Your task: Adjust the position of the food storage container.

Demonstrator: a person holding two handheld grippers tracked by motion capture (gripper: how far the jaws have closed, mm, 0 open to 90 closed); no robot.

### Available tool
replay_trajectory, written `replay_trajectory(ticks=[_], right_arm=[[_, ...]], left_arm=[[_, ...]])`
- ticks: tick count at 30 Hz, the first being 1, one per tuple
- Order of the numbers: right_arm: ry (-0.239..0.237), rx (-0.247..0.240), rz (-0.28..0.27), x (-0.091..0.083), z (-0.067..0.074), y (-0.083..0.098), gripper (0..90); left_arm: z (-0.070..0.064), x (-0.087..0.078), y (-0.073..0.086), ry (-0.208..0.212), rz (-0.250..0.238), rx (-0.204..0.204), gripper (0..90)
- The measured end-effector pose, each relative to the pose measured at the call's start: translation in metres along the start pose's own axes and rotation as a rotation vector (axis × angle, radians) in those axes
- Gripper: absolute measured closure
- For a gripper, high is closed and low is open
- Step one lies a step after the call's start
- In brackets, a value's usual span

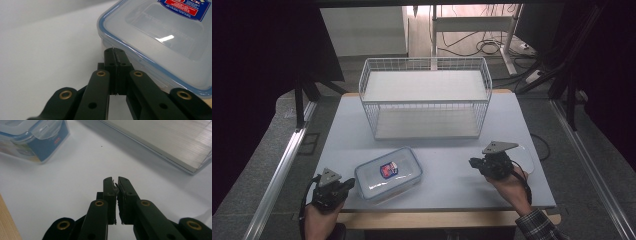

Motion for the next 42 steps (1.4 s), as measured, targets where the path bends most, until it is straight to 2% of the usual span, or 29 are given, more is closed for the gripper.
replay_trajectory(ticks=[5, 8, 13, 17, 22, 27, 28, 31, 35, 38, 42], right_arm=[[-0.013, 0.002, -0.002, 0.002, 0.002, -0.001, 84.8], [-0.040, 0.009, -0.007, 0.005, 0.004, -0.002, 85.7], [-0.060, 0.017, -0.009, 0.009, 0.006, -0.003, 85.6], [-0.069, 0.015, -0.001, 0.016, 0.009, -0.004, 85.2], [-0.076, 0.024, 0.013, 0.025, 0.014, -0.004, 84.1], [-0.059, 0.034, 0.019, 0.030, 0.014, -0.004, 84.0], [-0.043, 0.033, 0.025, 0.031, 0.012, -0.003, 84.0], [-0.013, 0.038, 0.033, 0.030, 0.008, 0.000, 84.0], [0.003, 0.049, 0.033, 0.027, 0.005, 0.002, 83.0], [0.026, 0.066, 0.035, 0.022, 0.003, 0.005, 82.6], [0.030, 0.078, 0.037, 0.019, 0.003, 0.007, 83.5]], left_arm=[[-0.005, 0.009, -0.008, 0.030, -0.008, -0.006, 89.9], [-0.008, 0.020, -0.018, 0.042, -0.016, 0.000, 89.9], [-0.014, 0.029, -0.026, 0.059, -0.026, 0.001, 89.9], [-0.020, 0.038, -0.035, 0.074, -0.027, 0.016, 89.9], [-0.031, 0.051, -0.049, 0.099, -0.027, 0.059, 89.8], [-0.042, 0.065, -0.063, 0.136, -0.028, 0.082, 89.9], [-0.046, 0.071, -0.068, 0.155, -0.029, 0.091, 89.8], [-0.053, 0.077, -0.074, 0.171, -0.033, 0.106, 89.9], [-0.061, 0.081, -0.079, 0.191, -0.032, 0.118, 89.9], [-0.072, 0.083, -0.083, 0.217, -0.032, 0.139, 89.9], [-0.079, 0.085, -0.084, 0.234, -0.034, 0.152, 89.9]])
Point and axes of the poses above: each handheld gripper's, and its own axes: x roughly forward along the jaws, y roughly out of its underside, z roughly to its left, the point moved 6 cm from there along x, roughly forward along the jaws, and after that the axes turned 9 degrees about -y, right-handed, at the moved point
